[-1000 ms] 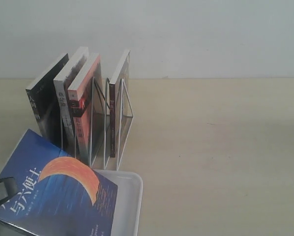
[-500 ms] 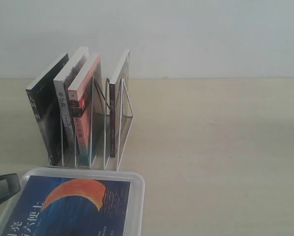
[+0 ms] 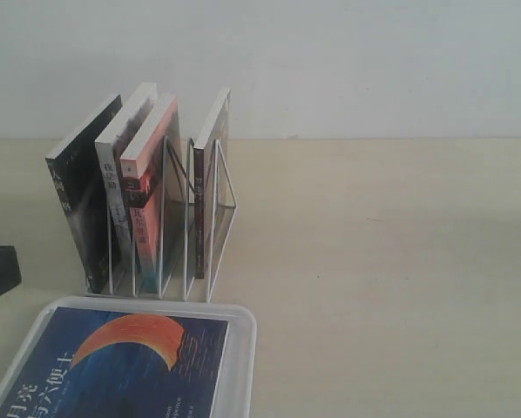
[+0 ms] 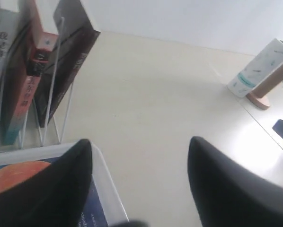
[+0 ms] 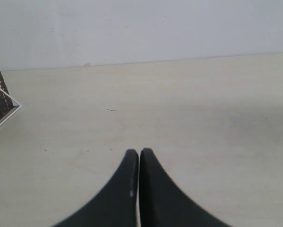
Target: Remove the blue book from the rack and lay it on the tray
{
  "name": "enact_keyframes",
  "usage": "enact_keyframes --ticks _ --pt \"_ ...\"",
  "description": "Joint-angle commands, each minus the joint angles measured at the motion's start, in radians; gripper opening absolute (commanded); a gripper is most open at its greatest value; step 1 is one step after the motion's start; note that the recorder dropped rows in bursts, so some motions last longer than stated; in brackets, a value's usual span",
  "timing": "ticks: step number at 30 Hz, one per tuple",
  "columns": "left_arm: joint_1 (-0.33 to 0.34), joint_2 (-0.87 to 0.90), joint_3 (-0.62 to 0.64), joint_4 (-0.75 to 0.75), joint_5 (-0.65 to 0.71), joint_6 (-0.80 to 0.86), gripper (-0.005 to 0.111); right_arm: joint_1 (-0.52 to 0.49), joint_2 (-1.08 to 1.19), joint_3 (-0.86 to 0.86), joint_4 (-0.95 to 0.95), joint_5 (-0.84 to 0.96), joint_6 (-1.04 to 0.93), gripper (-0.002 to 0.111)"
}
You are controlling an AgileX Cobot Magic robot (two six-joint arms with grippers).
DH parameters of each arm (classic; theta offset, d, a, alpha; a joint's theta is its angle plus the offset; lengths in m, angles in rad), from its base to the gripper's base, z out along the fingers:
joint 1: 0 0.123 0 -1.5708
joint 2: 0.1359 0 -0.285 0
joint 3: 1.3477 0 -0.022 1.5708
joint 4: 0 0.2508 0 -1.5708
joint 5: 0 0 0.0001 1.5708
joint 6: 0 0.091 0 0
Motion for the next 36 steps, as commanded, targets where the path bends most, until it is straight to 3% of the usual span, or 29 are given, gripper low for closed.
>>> enact_keyframes --ticks 1,5,6,19,36 --pt "-0.001 -0.008 -0.04 0.0 0.1 0.06 0.044 -0.003 -0.005 -0.001 -0.005 -0.012 -0.001 0.0" --pt "-0.001 -0.033 -0.023 -0.045 0.122 0.06 0.009 -0.003 -0.005 -0.001 -0.005 -0.012 -0.001 0.0" --pt "-0.001 -0.041 -0.018 -0.055 0.124 0.06 0.004 -0.003 -0.005 -0.001 -0.005 -0.012 -0.001 0.0" --pt "-0.001 -0.248 0.012 -0.054 0.218 0.06 0.004 -0.003 -0.005 -0.001 -0.005 -0.012 -0.001 0.0" --pt "-0.001 -0.27 0.012 -0.054 0.218 0.062 0.004 -0.003 -0.005 -0.001 -0.005 -0.012 -0.001 0.0"
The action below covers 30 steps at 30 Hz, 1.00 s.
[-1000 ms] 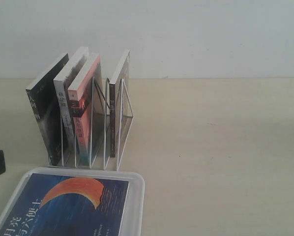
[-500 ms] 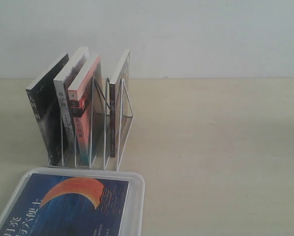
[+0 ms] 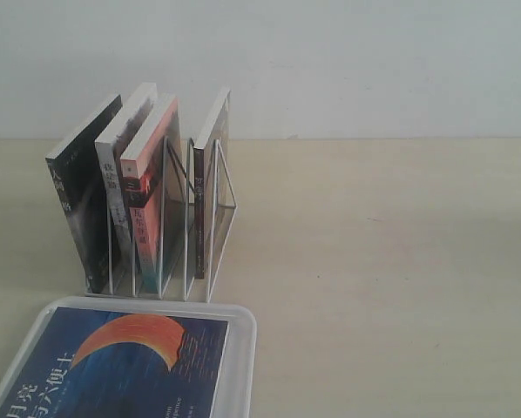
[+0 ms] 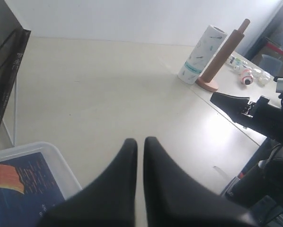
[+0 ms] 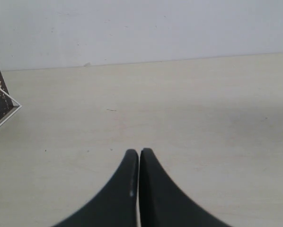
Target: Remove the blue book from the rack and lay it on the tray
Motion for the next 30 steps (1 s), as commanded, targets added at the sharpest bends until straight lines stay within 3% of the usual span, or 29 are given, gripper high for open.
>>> enact_keyframes --ticks 1,6,8,13,15,17,22,26,30 --pt "-0.001 -0.02 0.004 0.007 0.003 0.008 0.004 -0.003 -0.005 -0.001 -0.005 -0.012 -0.001 0.0" --pt "-0.001 -0.129 0.004 -0.008 0.006 0.007 0.004 -0.003 -0.005 -0.001 -0.005 -0.012 -0.001 0.0" --pt "-0.001 -0.207 0.004 -0.008 -0.076 0.017 0.004 -0.003 -0.005 -0.001 -0.005 -0.012 -0.001 0.0" --pt "0.005 -0.213 0.004 -0.043 -0.315 0.144 0.004 -0.003 -0.005 -0.001 -0.005 -0.012 -0.001 0.0" --pt "0.049 -0.213 0.004 -0.056 -0.361 0.22 0.004 -0.003 -0.005 -0.001 -0.005 -0.012 -0.001 0.0" --pt "0.145 -0.213 0.014 -0.057 -0.357 0.324 0.004 -0.003 -0.005 -0.001 -0.005 -0.005 -0.001 0.0" --pt "0.302 -0.213 0.089 -0.161 -0.352 0.333 0.004 -0.003 -0.005 -0.001 -0.005 -0.005 -0.001 0.0" --pt "0.361 -0.213 0.145 -0.225 -0.323 0.42 0.004 -0.003 -0.005 -0.001 -0.005 -0.005 -0.001 0.0" --pt "0.365 -0.213 0.204 -0.239 -0.403 0.582 0.004 -0.003 -0.005 -0.001 -0.005 -0.005 -0.001 0.0"
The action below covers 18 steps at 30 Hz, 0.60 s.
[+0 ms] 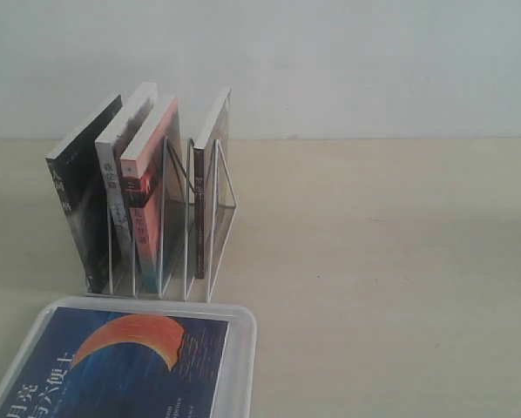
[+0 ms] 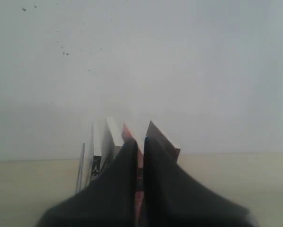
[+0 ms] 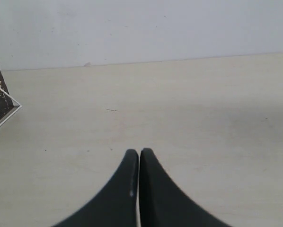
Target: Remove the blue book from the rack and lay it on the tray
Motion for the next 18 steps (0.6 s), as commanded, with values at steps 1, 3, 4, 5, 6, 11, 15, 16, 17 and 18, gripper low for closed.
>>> enact_keyframes --ticks 1,3,4,5,6,11,15,16,17,18 --pt "0.009 -0.002 0.073 -0.032 -0.11 0.2 0.004 -0.003 -0.005 -0.001 -0.005 -0.005 -0.001 0.0" --pt "0.009 -0.002 0.115 -0.033 -0.199 0.213 0.004 -0.003 -0.005 -0.001 -0.005 -0.005 -0.001 0.0" --pt "0.009 -0.002 0.134 -0.033 -0.244 0.198 0.004 -0.003 -0.005 -0.001 -0.005 -0.005 -0.001 0.0" --pt "0.009 -0.002 0.146 -0.033 -0.272 0.185 0.004 -0.003 -0.005 -0.001 -0.005 -0.005 -0.001 0.0" --pt "0.009 -0.002 0.162 -0.033 -0.3 0.158 0.004 -0.003 -0.005 -0.001 -0.005 -0.005 -0.001 0.0" --pt "0.037 -0.002 0.225 0.211 -0.348 -0.188 0.004 -0.003 -0.005 -0.001 -0.005 -0.005 -0.001 0.0" --pt "0.118 -0.002 0.225 0.678 -0.269 -0.657 0.004 -0.003 -0.005 -0.001 -0.005 -0.005 -0.001 0.0" --pt "0.134 -0.002 0.225 0.785 -0.248 -0.745 0.004 -0.003 -0.005 -0.001 -0.005 -0.005 -0.001 0.0" --pt "0.148 -0.002 0.225 0.875 -0.217 -0.813 0.004 -0.003 -0.005 -0.001 -0.005 -0.005 -0.001 0.0" --pt "0.161 -0.002 0.225 0.946 -0.182 -0.864 0.004 -0.003 -0.005 -0.001 -0.005 -0.005 -0.001 0.0"
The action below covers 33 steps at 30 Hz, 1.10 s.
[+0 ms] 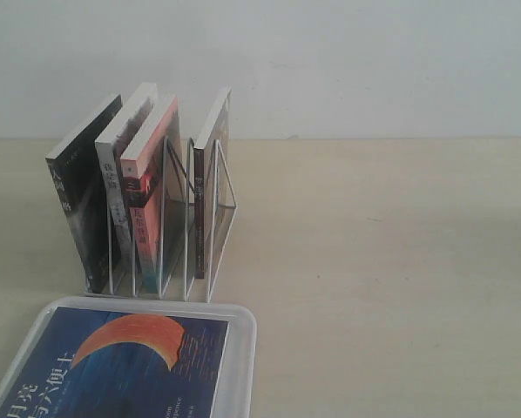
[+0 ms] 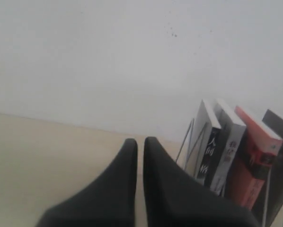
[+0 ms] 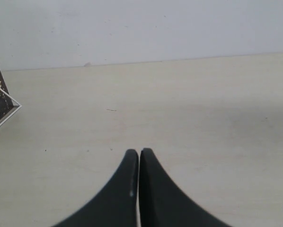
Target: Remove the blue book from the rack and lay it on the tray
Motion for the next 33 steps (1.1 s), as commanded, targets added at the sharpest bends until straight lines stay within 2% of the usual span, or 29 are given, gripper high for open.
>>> enact_keyframes --ticks 1,5,7,33 --pt "0.062 -0.002 0.004 0.407 0.148 -0.323 0.004 -0.003 -0.005 -0.001 -0.005 -0.005 -0.001 0.0" --pt "0.084 -0.002 0.004 0.462 0.284 -0.312 0.004 -0.003 -0.005 -0.001 -0.005 -0.005 -0.001 0.0" --pt "0.084 -0.002 0.004 0.462 0.295 -0.312 0.004 -0.003 -0.005 -0.001 -0.005 -0.005 -0.001 0.0" --pt "0.084 -0.002 0.004 0.462 0.295 -0.312 0.004 -0.003 -0.005 -0.001 -0.005 -0.016 -0.001 0.0"
